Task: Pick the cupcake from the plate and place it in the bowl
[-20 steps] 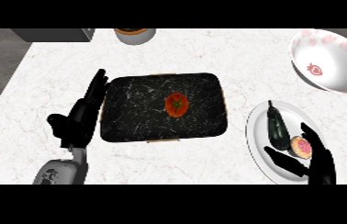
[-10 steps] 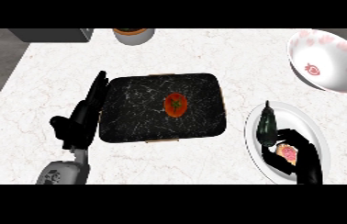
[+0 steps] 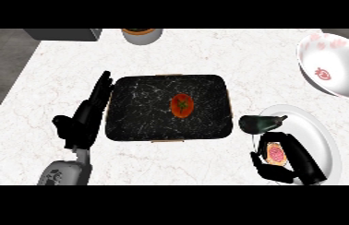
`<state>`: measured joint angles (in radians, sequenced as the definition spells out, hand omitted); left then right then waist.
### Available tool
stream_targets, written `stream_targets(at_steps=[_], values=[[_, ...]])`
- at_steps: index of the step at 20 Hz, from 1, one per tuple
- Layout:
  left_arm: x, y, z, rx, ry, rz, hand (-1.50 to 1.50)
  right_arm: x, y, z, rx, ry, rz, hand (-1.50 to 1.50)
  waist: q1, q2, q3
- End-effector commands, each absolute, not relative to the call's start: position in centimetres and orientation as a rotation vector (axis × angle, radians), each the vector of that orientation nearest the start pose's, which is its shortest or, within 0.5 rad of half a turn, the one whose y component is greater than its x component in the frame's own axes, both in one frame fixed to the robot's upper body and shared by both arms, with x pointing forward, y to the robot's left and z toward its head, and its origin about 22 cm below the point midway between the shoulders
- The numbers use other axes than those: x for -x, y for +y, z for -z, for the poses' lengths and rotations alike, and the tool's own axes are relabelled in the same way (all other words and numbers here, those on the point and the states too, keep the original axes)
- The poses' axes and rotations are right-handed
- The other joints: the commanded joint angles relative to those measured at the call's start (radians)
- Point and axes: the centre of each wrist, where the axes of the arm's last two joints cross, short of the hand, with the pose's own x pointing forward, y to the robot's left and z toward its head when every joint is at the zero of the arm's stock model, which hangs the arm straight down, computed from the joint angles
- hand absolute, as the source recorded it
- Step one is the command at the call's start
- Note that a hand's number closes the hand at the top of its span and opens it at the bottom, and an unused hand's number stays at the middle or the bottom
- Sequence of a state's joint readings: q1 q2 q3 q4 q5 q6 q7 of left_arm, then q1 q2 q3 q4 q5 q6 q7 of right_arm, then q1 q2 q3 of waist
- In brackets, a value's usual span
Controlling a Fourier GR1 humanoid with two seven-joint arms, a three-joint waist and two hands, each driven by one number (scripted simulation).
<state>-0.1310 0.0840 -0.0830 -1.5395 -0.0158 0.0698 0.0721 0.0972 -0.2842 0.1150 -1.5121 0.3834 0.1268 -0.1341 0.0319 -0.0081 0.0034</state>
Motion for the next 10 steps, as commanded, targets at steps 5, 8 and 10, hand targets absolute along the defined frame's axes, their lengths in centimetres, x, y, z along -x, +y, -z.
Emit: stream_targets(at_steps=[5,8,10], values=[[-26.9,22.1,-2.2,-0.079,-1.567,0.1,0.0,-21.7,-34.4,-5.2,-0.299,-1.847,-0.993,1.5,-0.06,-0.005,0.001],[-26.8,22.8,-2.1,-0.085,-1.58,0.098,0.0,-22.3,-39.8,-10.1,-0.274,-2.036,-1.007,1.5,-0.06,0.001,-0.001],[-27.6,22.3,-2.7,-0.097,-1.582,0.071,0.0,-21.5,-42.5,-12.6,-0.28,-2.078,-0.999,1.5,-0.072,0.002,-0.002]])
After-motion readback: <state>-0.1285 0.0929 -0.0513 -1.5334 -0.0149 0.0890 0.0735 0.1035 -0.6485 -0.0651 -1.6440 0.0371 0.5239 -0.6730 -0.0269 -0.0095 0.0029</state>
